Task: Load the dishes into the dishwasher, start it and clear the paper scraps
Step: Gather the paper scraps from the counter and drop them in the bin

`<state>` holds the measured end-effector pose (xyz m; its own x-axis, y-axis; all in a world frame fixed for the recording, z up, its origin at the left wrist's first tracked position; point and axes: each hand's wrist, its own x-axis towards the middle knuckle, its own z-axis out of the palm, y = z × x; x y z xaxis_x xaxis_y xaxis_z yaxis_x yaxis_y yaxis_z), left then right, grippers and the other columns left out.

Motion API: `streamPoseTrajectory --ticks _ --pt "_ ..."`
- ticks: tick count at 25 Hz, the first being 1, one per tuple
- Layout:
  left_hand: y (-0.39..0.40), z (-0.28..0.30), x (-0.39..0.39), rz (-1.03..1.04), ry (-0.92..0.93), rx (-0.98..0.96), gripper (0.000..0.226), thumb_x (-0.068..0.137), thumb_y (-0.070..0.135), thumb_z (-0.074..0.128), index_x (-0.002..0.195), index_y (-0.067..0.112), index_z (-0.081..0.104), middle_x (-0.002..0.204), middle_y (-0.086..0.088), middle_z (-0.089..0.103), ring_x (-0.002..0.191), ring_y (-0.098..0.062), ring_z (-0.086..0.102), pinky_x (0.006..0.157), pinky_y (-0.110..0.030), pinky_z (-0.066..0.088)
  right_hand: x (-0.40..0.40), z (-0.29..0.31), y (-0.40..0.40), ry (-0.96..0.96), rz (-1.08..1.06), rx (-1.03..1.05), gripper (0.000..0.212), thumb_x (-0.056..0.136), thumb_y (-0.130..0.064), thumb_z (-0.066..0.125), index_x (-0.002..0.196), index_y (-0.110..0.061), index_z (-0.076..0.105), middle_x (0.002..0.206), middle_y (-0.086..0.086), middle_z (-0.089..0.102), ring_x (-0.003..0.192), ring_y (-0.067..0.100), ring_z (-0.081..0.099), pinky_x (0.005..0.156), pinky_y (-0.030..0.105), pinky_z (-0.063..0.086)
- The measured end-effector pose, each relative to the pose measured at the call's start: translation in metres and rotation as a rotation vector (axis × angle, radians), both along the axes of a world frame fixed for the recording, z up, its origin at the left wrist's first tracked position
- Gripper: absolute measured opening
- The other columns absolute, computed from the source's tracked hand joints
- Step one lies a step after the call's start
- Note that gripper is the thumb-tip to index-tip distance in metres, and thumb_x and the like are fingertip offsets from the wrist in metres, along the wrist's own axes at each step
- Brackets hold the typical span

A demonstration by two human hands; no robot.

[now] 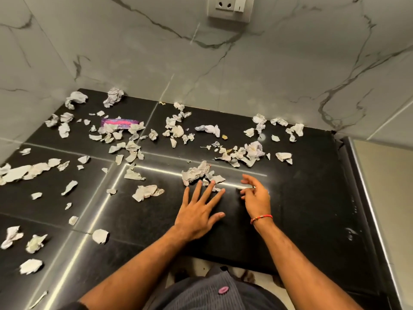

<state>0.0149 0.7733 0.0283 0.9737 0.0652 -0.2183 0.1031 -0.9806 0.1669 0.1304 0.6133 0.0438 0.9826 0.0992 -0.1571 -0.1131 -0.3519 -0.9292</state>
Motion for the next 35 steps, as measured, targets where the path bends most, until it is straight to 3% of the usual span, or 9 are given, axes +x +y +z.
streamPoseTrajectory --ticks 4,10,14,17,19,21,26,31,35 --pt "0.038 -0.004 0.012 0.225 0.043 0.016 0.071 0.094 0.075 0.008 0.157 0.046 -0.008 0.166 0.009 -0.021 0.15 -0.032 -0.028 0.119 -0.062 -0.013 0.009 0.001 -0.017 -0.083 0.052 -0.178 0.041 0.089 0.002 0.052 0.12 -0.02 0.068 0.119 -0.005 0.062 0.108 0.016 0.061 0.102 0.038 0.048" --pt "0.029 0.007 0.005 0.296 -0.036 0.017 0.074 0.102 0.058 0.031 0.155 0.042 -0.019 0.159 0.002 -0.039 0.151 -0.037 -0.022 0.12 -0.062 -0.002 0.031 -0.009 -0.022 -0.193 0.141 -0.658 0.035 0.09 -0.003 0.053 0.122 -0.008 0.064 0.124 0.016 0.051 0.114 0.034 0.048 0.103 0.039 0.038" --pt "0.0 0.014 0.026 0.258 0.011 -0.048 0.079 0.105 0.035 0.042 0.157 0.036 -0.018 0.16 0.005 -0.038 0.153 -0.029 -0.017 0.122 -0.06 0.01 0.029 -0.006 0.028 -0.013 0.464 -0.287 0.041 0.092 0.008 0.043 0.125 -0.005 0.064 0.122 0.016 0.063 0.11 0.028 0.062 0.103 0.036 0.047" --pt "0.001 0.021 0.038 0.207 0.059 -0.04 0.081 0.103 0.029 0.049 0.159 0.034 -0.01 0.163 0.005 -0.031 0.151 -0.029 -0.025 0.123 -0.059 0.008 0.054 0.01 0.031 0.006 0.294 -0.05 0.047 0.091 0.012 0.038 0.126 -0.007 0.063 0.123 0.012 0.066 0.108 0.024 0.065 0.101 0.032 0.049" --pt "0.003 0.023 0.04 0.164 0.13 -0.007 0.071 0.106 0.028 0.044 0.159 0.039 -0.002 0.164 0.003 -0.028 0.146 -0.032 -0.034 0.123 -0.062 0.0 0.086 0.013 0.009 -0.25 0.209 -0.232 0.051 0.087 0.01 0.044 0.129 -0.012 0.062 0.133 0.01 0.058 0.124 0.026 0.053 0.111 0.028 0.036" --pt "0.001 0.023 0.04 0.164 0.179 0.026 0.066 0.107 0.031 0.038 0.157 0.044 -0.004 0.16 0.002 -0.033 0.142 -0.035 -0.04 0.118 -0.062 -0.01 0.123 0.012 -0.013 -0.428 0.29 -0.49 0.052 0.089 -0.005 0.053 0.139 -0.021 0.054 0.148 0.007 0.043 0.137 0.032 0.035 0.118 0.042 0.028" --pt "-0.003 0.025 0.039 0.227 0.214 0.08 0.066 0.107 0.039 0.036 0.154 0.052 -0.008 0.158 -0.002 -0.038 0.139 -0.039 -0.043 0.113 -0.064 -0.016 0.122 -0.017 0.006 -0.314 0.764 -0.861 0.071 0.093 -0.06 0.048 0.155 -0.04 0.018 0.165 0.0 -0.012 0.149 0.043 -0.013 0.119 0.06 0.004" --pt "-0.01 0.023 0.017 0.375 0.042 0.074 0.071 0.104 0.042 0.044 0.157 0.045 -0.004 0.159 0.0 -0.039 0.142 -0.034 -0.042 0.115 -0.056 -0.016 0.062 -0.015 0.066 -0.316 0.95 -0.724 0.066 0.098 -0.054 0.04 0.156 -0.039 0.011 0.165 -0.009 -0.014 0.15 0.034 -0.015 0.117 0.064 -0.006" --pt "0.0 0.023 -0.039 0.674 -0.154 -0.024 0.063 0.105 0.037 0.043 0.159 0.04 0.01 0.165 0.005 -0.025 0.15 -0.026 -0.03 0.122 -0.051 -0.005 0.047 -0.004 0.076 -0.473 0.861 -0.308 0.051 0.097 -0.031 0.046 0.148 -0.034 0.039 0.16 -0.004 0.028 0.148 0.027 0.022 0.121 0.05 0.015"
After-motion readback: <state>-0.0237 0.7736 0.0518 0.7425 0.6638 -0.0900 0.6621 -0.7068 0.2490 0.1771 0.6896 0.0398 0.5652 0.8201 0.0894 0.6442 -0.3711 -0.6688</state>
